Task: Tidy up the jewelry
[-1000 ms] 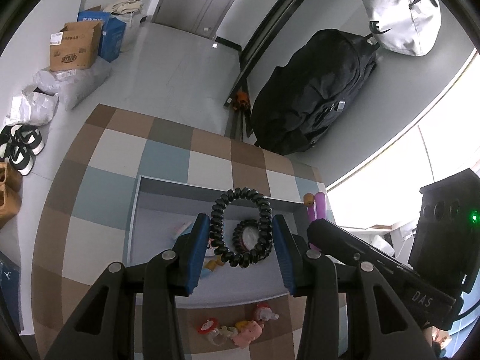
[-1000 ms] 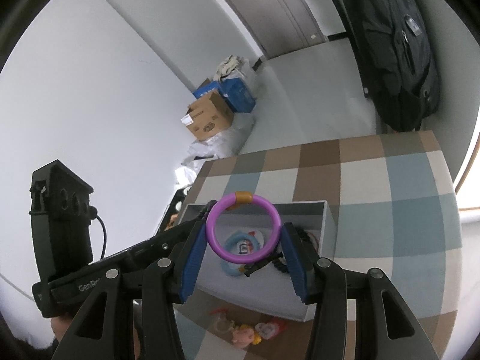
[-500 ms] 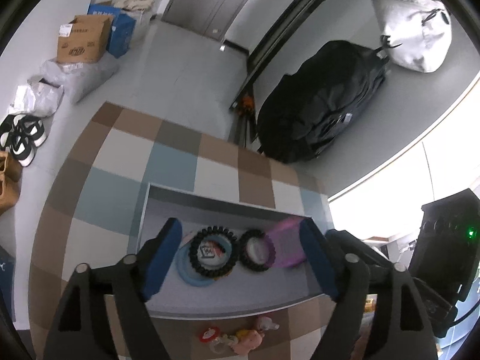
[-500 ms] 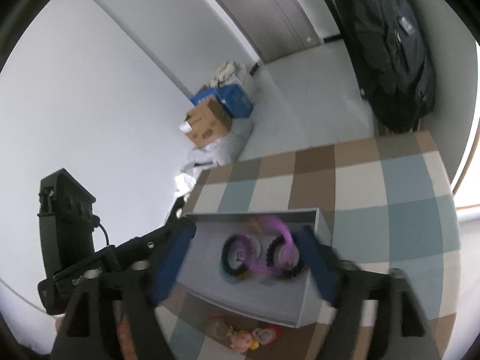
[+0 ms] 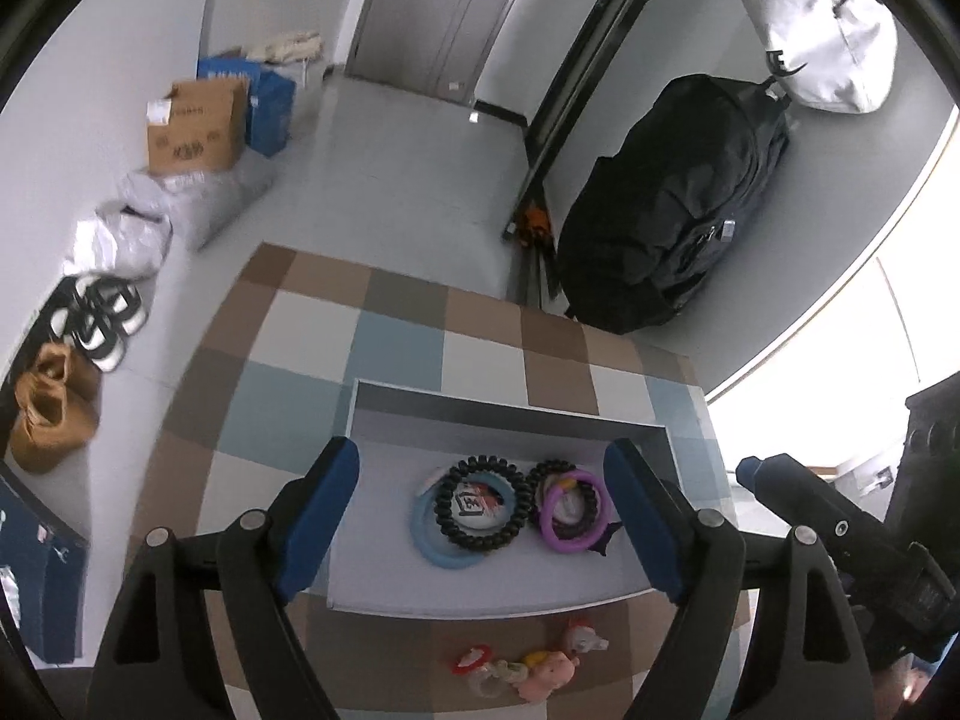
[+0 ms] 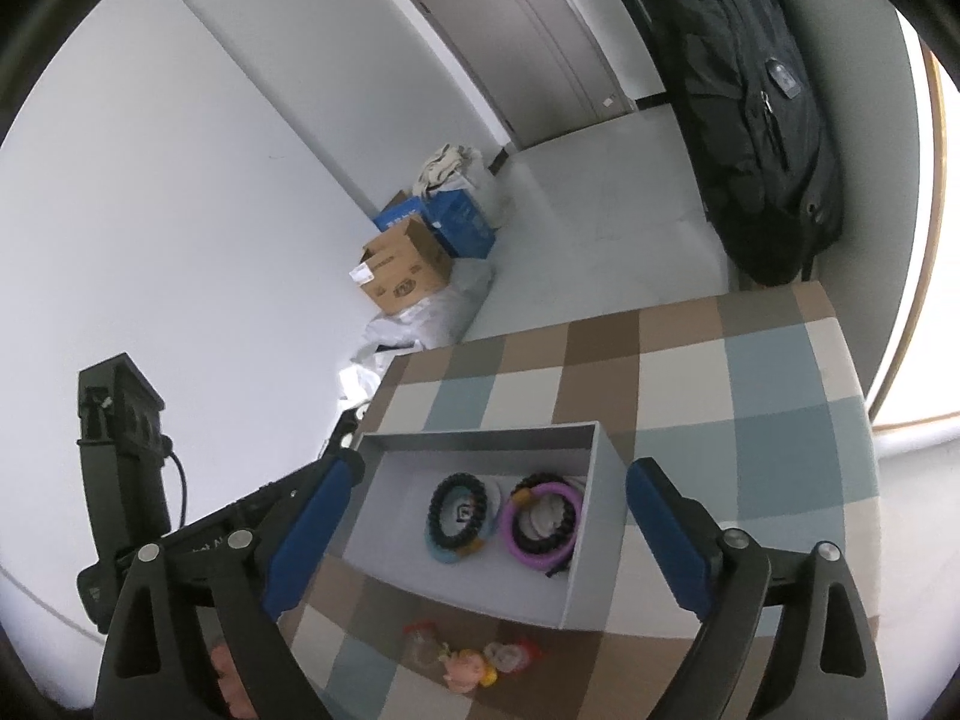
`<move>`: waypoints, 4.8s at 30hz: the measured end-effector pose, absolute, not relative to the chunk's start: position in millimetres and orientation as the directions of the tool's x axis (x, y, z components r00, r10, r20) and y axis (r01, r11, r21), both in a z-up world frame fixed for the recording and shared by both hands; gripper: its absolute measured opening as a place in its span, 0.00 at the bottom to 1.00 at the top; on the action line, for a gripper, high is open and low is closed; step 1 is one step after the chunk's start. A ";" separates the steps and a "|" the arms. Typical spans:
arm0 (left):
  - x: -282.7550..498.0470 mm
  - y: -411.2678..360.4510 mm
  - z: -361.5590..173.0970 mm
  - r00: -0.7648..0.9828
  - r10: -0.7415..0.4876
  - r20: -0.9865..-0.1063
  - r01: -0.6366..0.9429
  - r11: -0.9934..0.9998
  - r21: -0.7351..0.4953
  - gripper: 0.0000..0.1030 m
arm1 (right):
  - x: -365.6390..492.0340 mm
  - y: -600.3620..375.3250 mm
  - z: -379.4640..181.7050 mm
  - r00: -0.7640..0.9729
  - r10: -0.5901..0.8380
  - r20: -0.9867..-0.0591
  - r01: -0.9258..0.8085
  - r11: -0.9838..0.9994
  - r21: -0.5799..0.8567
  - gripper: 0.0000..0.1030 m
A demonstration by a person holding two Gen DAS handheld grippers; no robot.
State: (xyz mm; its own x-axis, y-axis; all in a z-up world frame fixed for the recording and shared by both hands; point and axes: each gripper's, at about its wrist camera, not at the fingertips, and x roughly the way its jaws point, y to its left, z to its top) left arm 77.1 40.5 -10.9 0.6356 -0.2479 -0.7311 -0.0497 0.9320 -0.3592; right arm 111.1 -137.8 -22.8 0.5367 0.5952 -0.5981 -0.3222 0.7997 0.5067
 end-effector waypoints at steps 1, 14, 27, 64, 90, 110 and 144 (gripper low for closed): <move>75.5 40.8 -10.5 0.640 -0.241 -0.730 -0.056 0.932 -0.357 0.78 | 109.5 -137.8 -22.2 0.540 0.591 -0.599 -0.324 0.803 0.500 0.92; 55.7 47.0 -9.2 0.669 -0.188 -0.719 -0.071 0.947 -0.314 0.80 | 92.6 -136.6 -21.3 0.553 0.575 -0.603 -0.351 0.817 0.457 1.00; 30.5 52.9 -24.8 0.640 -0.129 -0.758 -0.105 0.962 -0.253 0.80 | 72.0 -137.7 -35.3 0.532 0.528 -0.661 -0.337 0.849 0.407 1.00; 28.5 25.4 -70.7 0.440 -0.296 -0.848 -0.028 0.939 -0.342 0.49 | 50.2 -151.4 -47.6 0.497 0.516 -0.697 -0.318 0.856 0.407 1.00; 29.1 28.4 -43.4 0.487 -0.387 -0.783 0.012 0.900 -0.437 0.13 | 57.9 -149.6 -69.4 0.425 0.526 -0.737 -0.280 0.850 0.446 0.98; 28.9 56.4 -27.7 0.559 -0.486 -0.672 -0.018 0.803 -0.596 0.13 | 66.8 -114.2 -96.9 0.305 0.557 -0.773 -0.265 0.829 0.493 0.49; 27.9 58.4 -29.1 0.554 -0.469 -0.687 -0.022 0.818 -0.576 0.13 | 70.4 -105.7 -90.1 0.337 0.544 -0.769 -0.274 0.838 0.473 0.18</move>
